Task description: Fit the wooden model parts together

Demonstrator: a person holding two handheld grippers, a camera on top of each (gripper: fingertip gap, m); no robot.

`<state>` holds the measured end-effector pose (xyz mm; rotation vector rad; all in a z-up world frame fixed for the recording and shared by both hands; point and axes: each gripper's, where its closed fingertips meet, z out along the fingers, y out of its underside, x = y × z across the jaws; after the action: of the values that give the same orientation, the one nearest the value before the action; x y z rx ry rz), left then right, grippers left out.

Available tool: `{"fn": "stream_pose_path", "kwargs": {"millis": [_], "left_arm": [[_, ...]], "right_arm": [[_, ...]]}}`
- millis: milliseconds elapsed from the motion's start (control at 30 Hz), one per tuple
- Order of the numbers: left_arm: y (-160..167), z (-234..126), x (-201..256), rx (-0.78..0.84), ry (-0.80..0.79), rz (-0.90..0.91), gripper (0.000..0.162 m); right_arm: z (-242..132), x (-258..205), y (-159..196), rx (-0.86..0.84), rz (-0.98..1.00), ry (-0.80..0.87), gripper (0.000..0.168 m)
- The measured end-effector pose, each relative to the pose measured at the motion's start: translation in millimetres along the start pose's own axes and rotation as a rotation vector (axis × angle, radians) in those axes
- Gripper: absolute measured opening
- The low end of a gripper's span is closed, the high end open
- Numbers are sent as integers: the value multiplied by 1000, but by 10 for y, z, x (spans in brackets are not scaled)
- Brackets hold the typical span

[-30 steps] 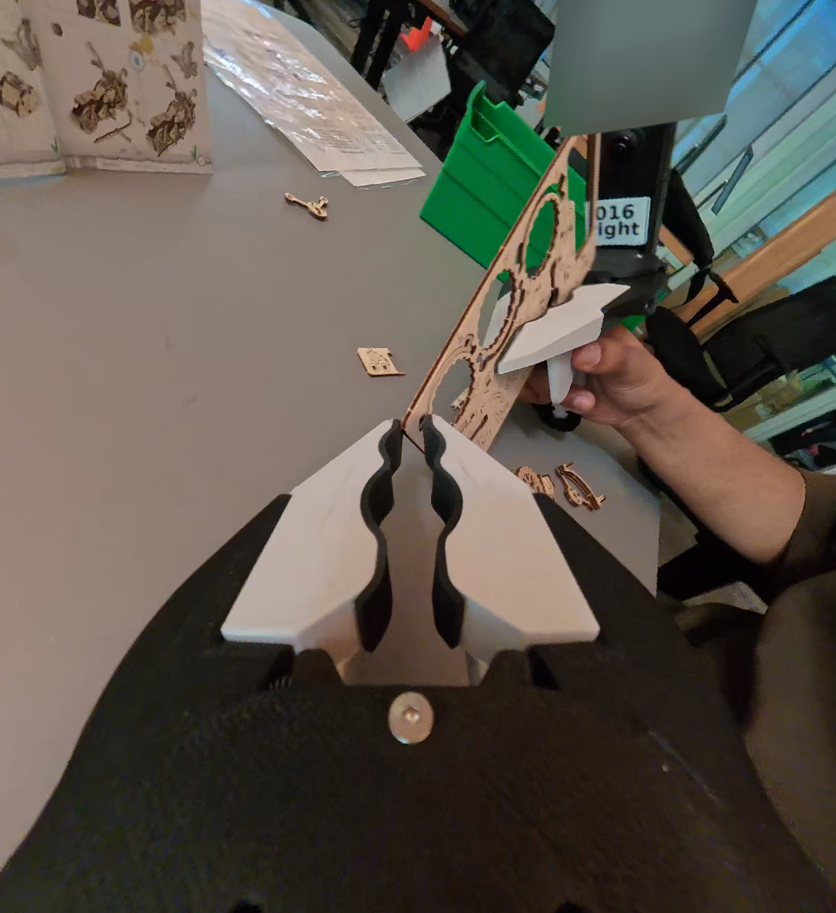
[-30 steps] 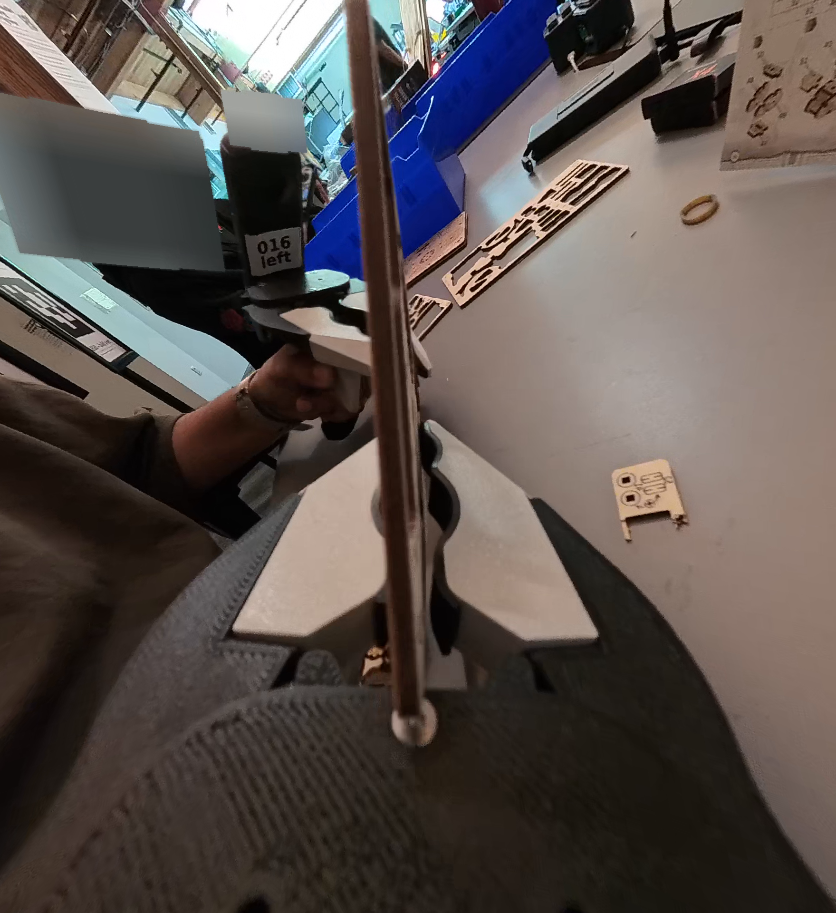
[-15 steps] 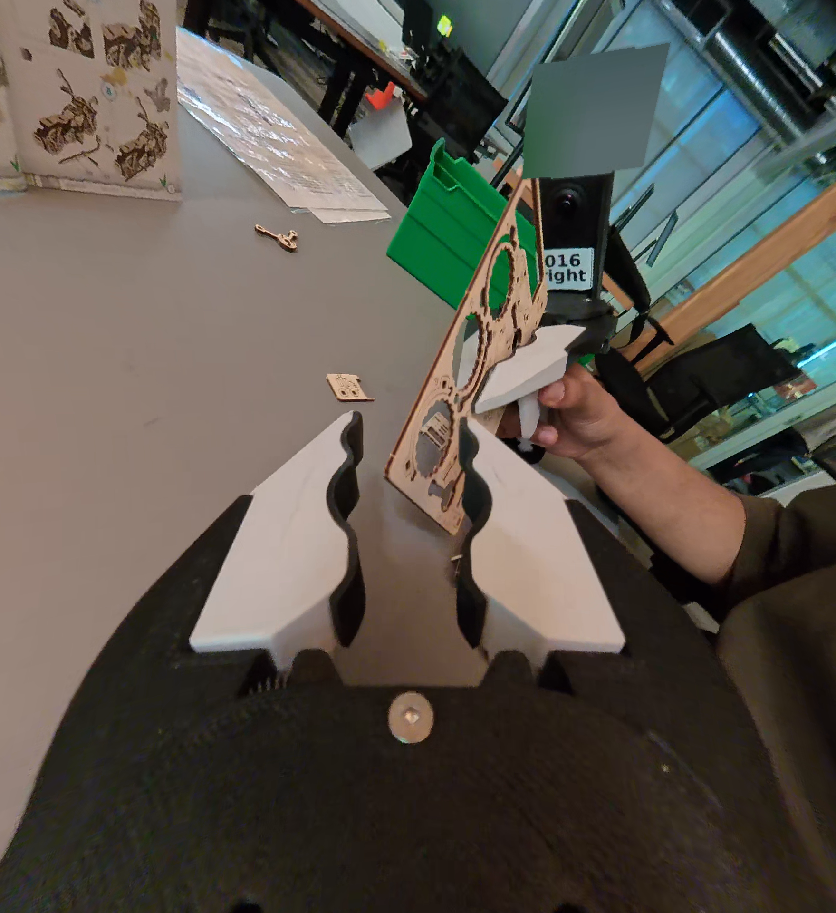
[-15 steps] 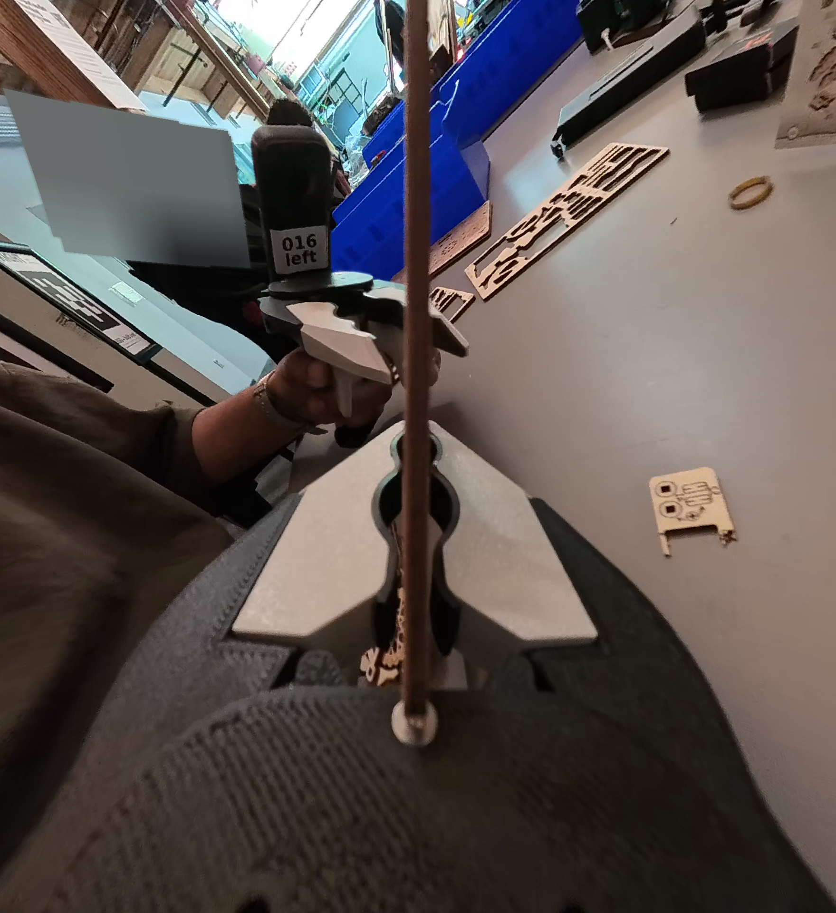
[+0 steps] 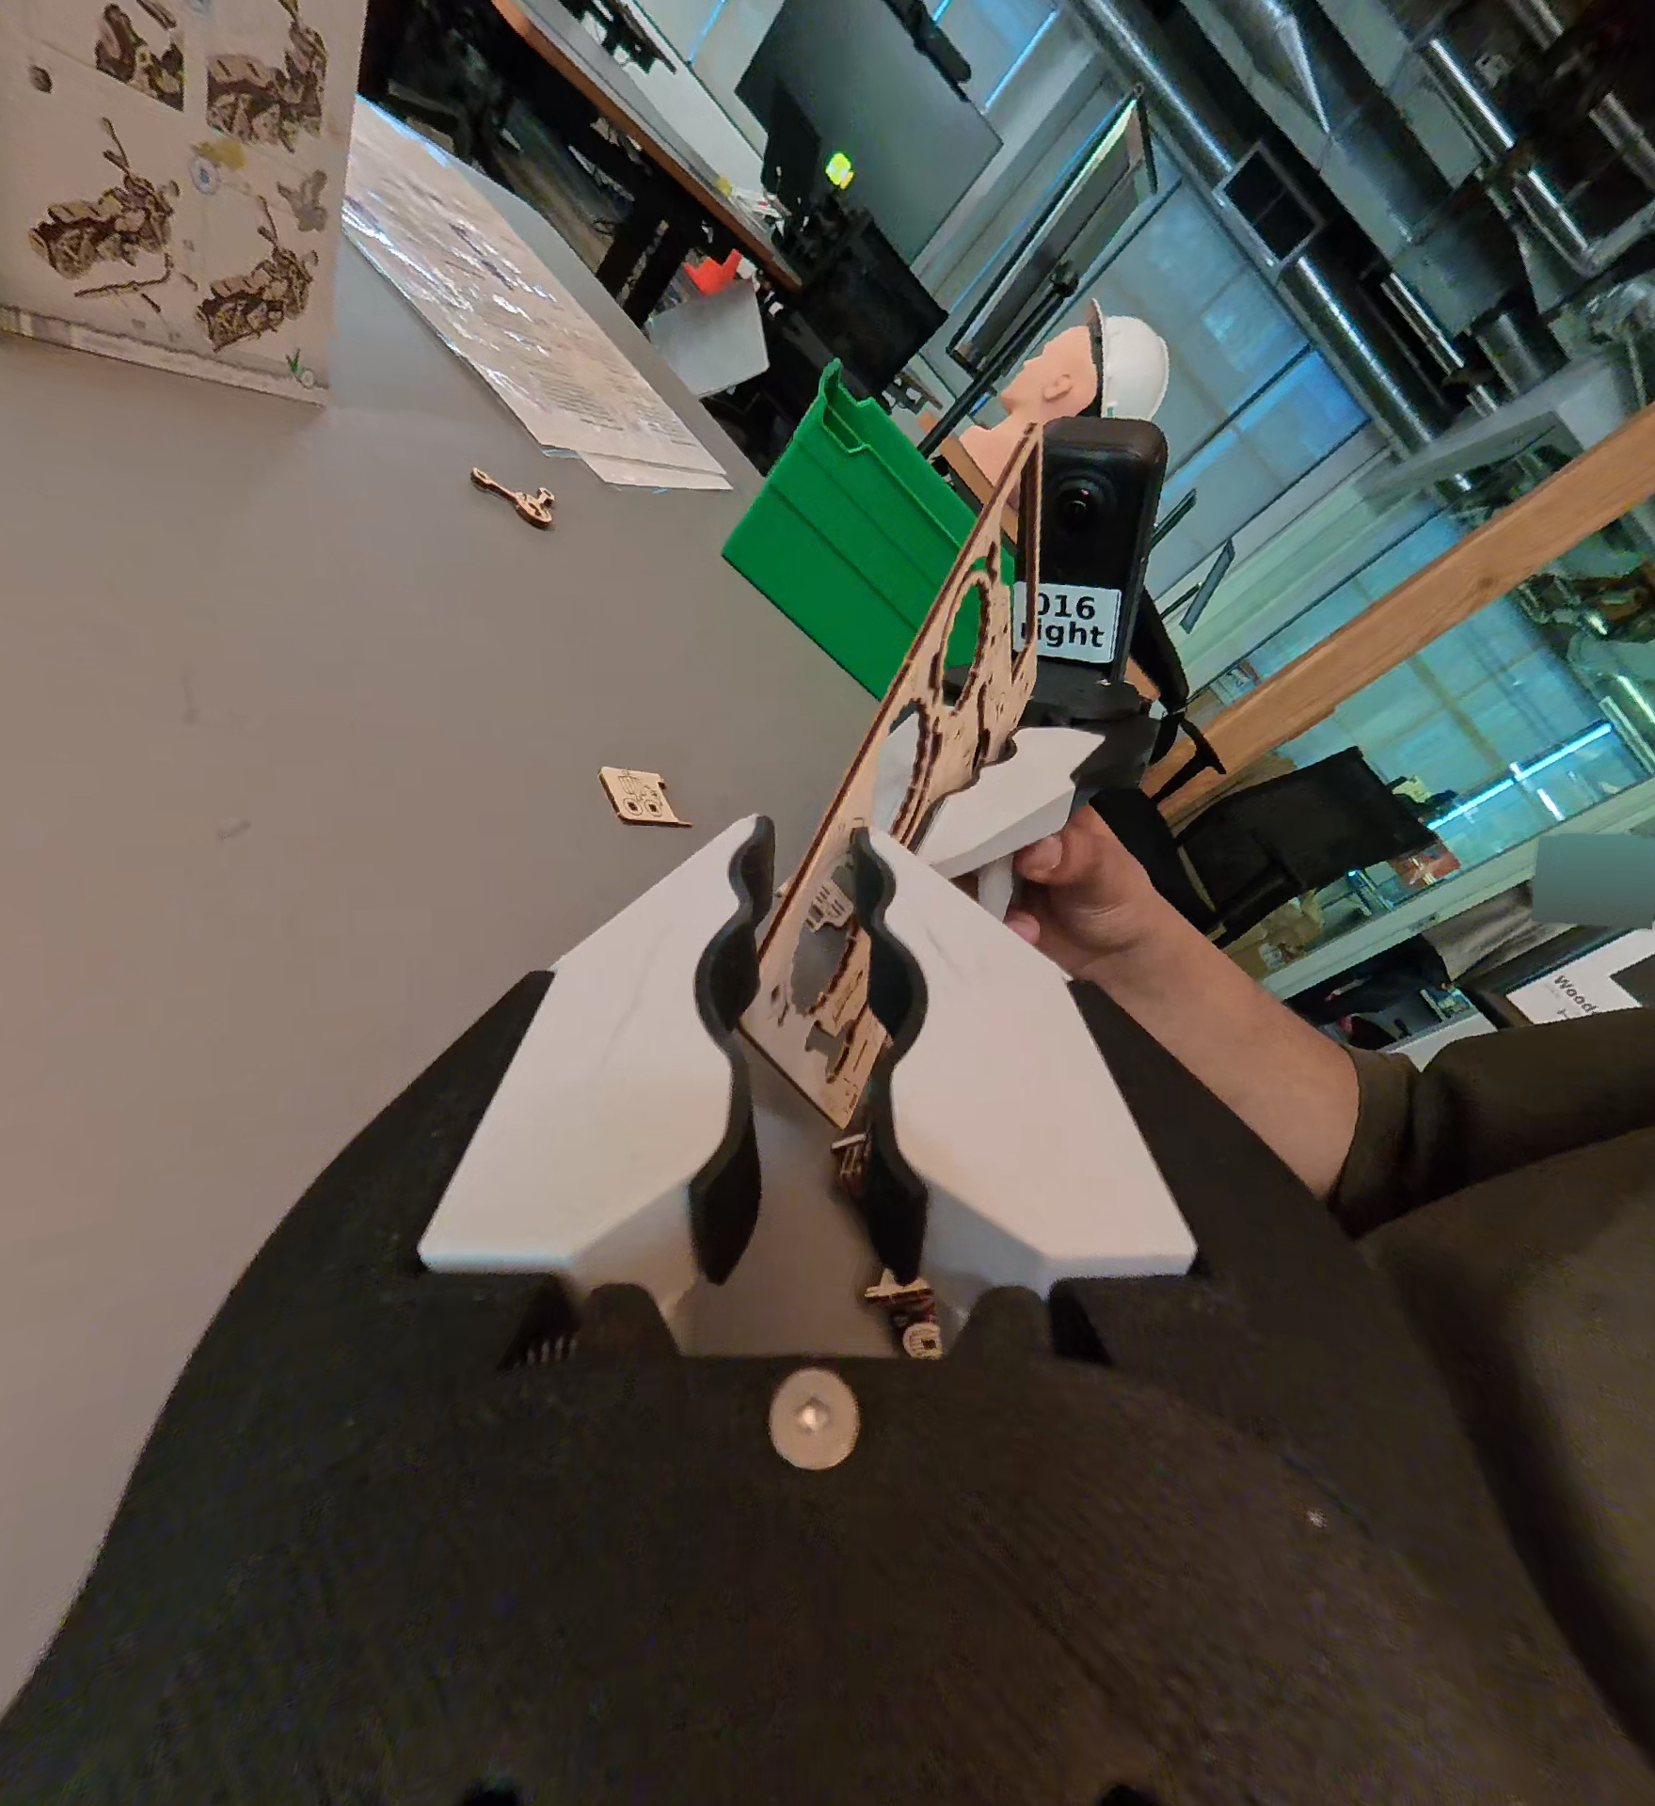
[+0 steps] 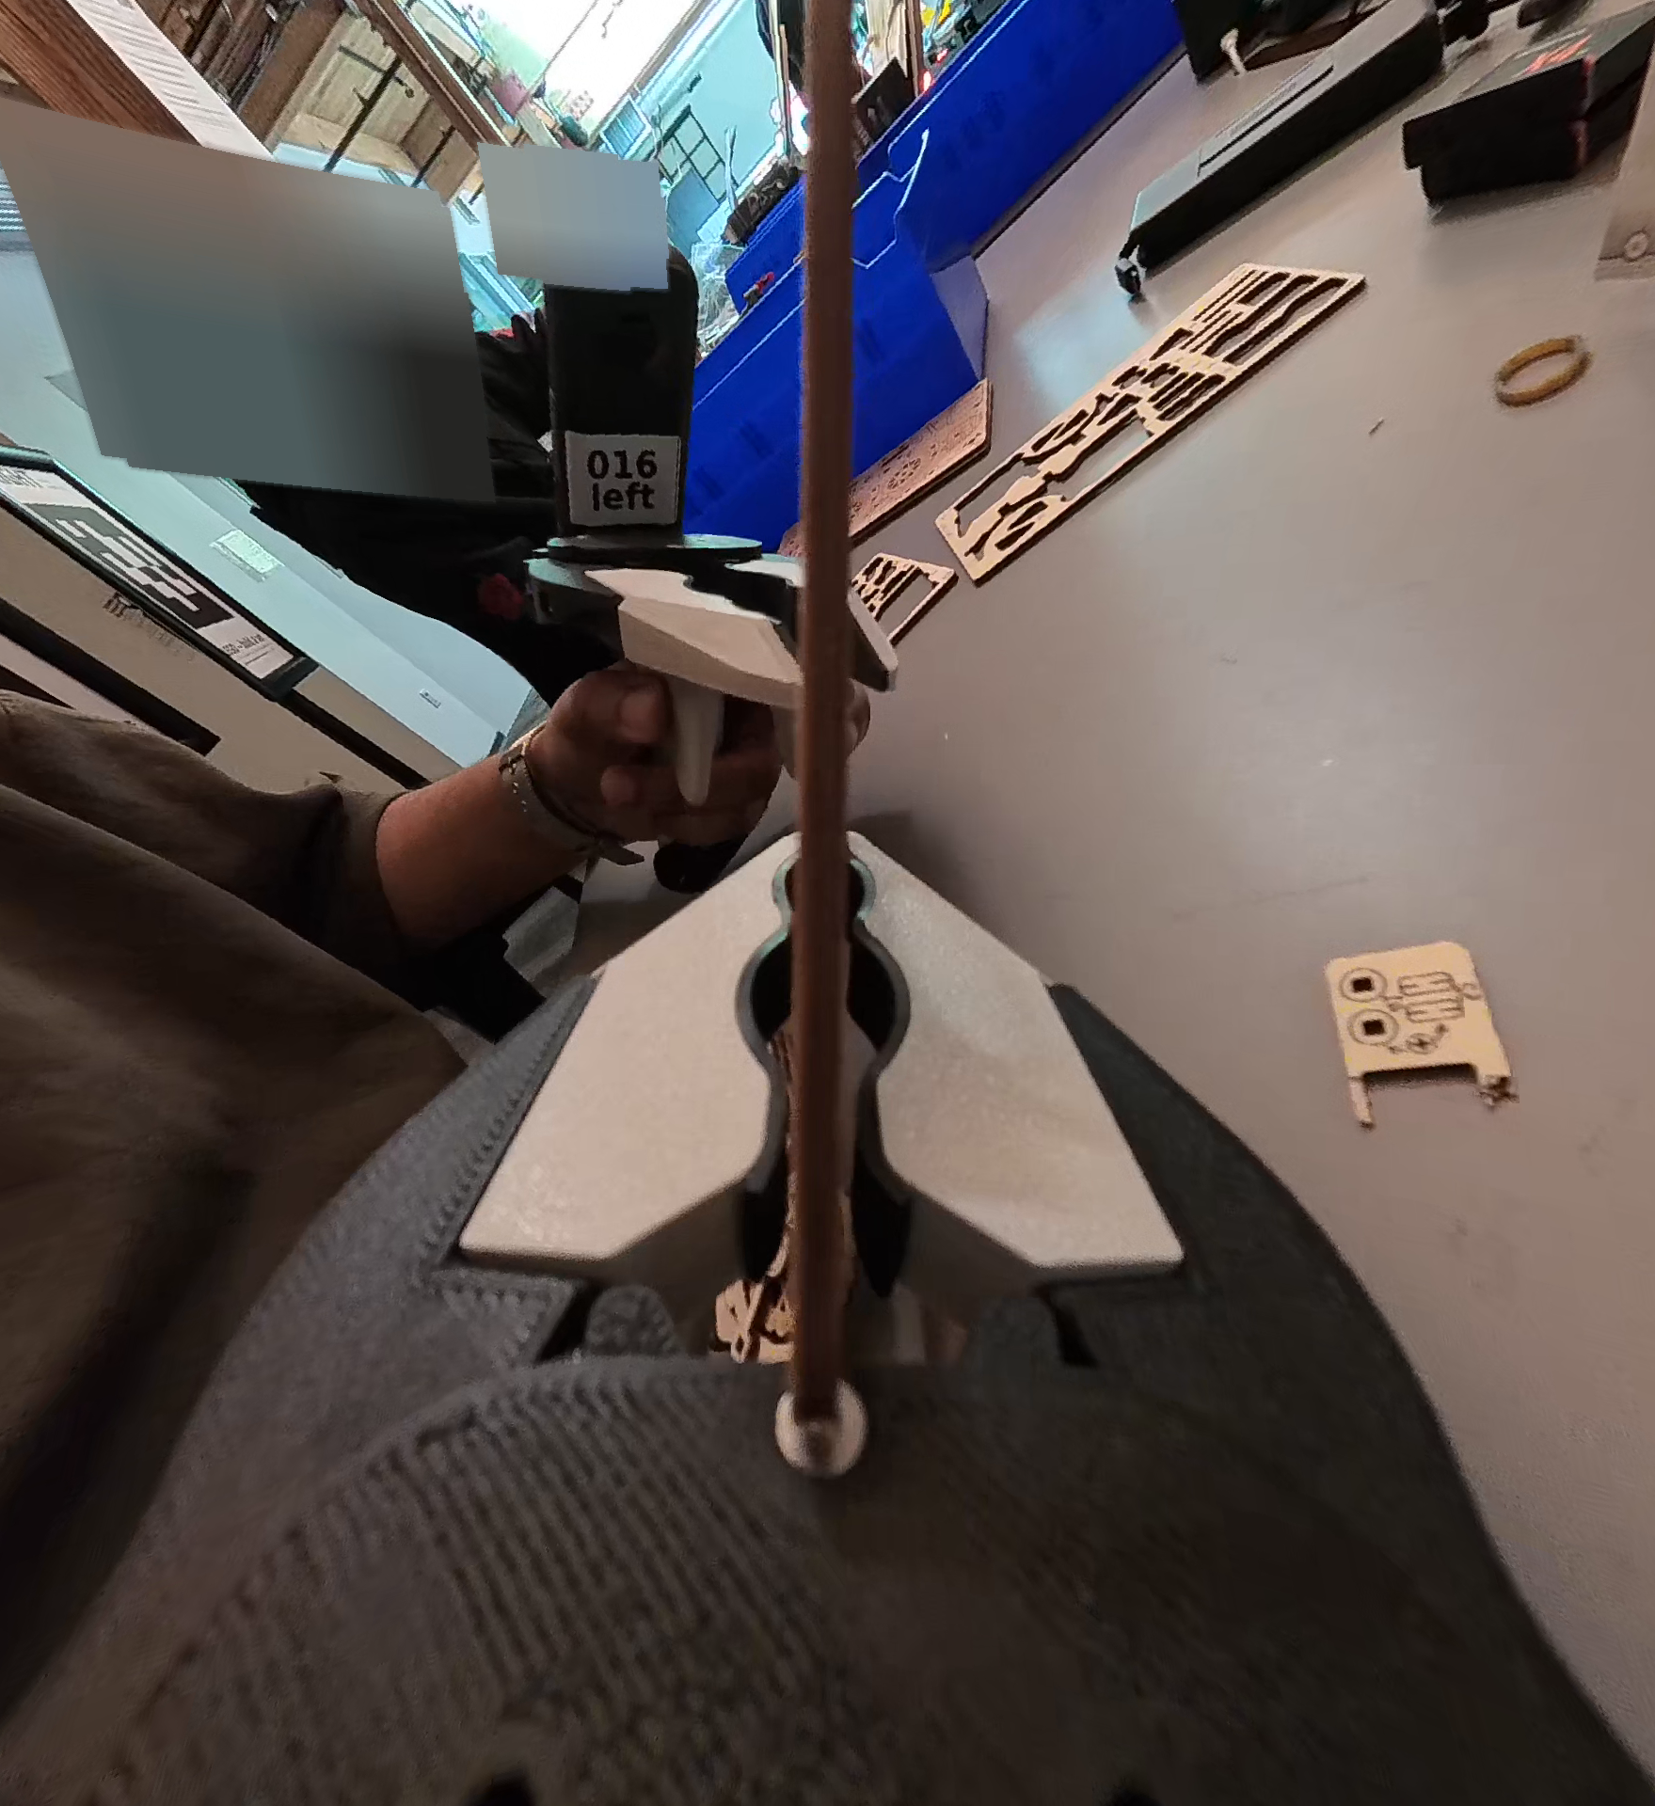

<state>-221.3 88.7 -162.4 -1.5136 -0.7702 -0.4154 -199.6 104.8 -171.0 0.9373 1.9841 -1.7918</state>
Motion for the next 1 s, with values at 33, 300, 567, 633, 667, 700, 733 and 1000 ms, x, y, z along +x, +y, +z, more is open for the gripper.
{"fn": "stream_pose_path", "kwargs": {"millis": [33, 300, 567, 633, 667, 700, 733, 1000], "left_arm": [[5, 4, -1, -1, -3, 3, 13], [0, 18, -21, 5, -30, 0, 8], [-5, 19, -29, 10, -102, 127, 6], [4, 22, -38, 4, -121, 142, 6], [17, 25, -55, -4, -139, 153, 6], [36, 29, -77, -14, -160, 168, 6], [51, 33, -93, -24, -177, 189, 7], [27, 6, -44, -25, -90, 167, 24]], "right_arm": [[8, 3, 7, -4, -1, 4, 1], [12, 23, 13, -8, -16, 25, 2], [20, 15, 11, -11, -55, 45, 2], [22, 27, 23, -20, -62, 55, 2], [25, 40, 36, -29, -67, 65, 2], [27, 56, 50, -37, -71, 75, 2], [25, 70, 56, -41, -71, 81, 2], [-80, 81, -72, 48, 2, 40, 1]]}}
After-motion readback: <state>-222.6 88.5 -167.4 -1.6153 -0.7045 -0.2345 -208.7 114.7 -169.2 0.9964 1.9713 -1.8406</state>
